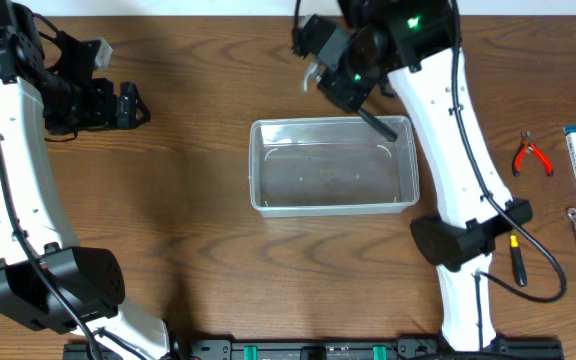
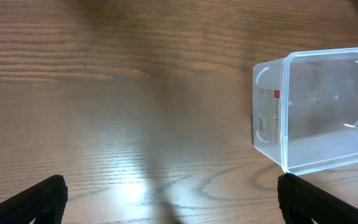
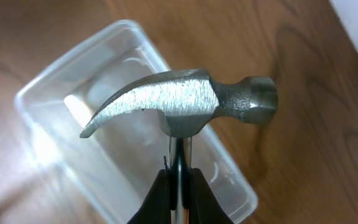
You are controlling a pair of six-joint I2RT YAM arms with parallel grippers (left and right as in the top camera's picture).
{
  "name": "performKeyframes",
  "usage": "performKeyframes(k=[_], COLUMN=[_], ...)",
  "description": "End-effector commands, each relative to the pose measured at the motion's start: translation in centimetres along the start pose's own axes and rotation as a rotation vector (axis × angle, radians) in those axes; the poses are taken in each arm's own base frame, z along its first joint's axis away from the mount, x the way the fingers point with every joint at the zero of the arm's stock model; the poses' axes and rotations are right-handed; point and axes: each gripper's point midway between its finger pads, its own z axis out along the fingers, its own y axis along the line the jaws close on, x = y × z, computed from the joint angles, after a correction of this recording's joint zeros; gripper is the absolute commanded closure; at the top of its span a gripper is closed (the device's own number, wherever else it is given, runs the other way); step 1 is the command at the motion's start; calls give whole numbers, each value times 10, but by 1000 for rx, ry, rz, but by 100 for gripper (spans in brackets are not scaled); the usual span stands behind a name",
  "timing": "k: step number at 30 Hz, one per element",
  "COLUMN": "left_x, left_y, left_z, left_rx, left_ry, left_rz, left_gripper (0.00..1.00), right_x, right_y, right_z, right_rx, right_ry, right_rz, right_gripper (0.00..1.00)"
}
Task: Pack container
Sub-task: 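Lift the hammer and carry it left over the clear container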
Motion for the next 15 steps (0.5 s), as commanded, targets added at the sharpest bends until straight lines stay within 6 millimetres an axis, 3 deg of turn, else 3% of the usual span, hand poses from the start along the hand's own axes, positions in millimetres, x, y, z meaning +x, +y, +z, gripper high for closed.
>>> performKeyframes(k=[1,6,11,15], left_x=[3,2,-2,-2], left_y=[2,2,3,3], left_z=[-1,-1,-1,-1], left_rx=[-7,-7,-13,-13], left_ry=[8,7,-10,-13], left_rz=[5,5,12,13], left_gripper=[2,2,2,2], right_x=[13,48,67,70], right_y=[18,36,44,44], right_z=[-7,12,33,44], right_rx=[-16,-94,-165,-188], right_ry=[41,174,252,257], right_rz=[-10,-41,-168,-273], right_gripper=[99,99,98,84])
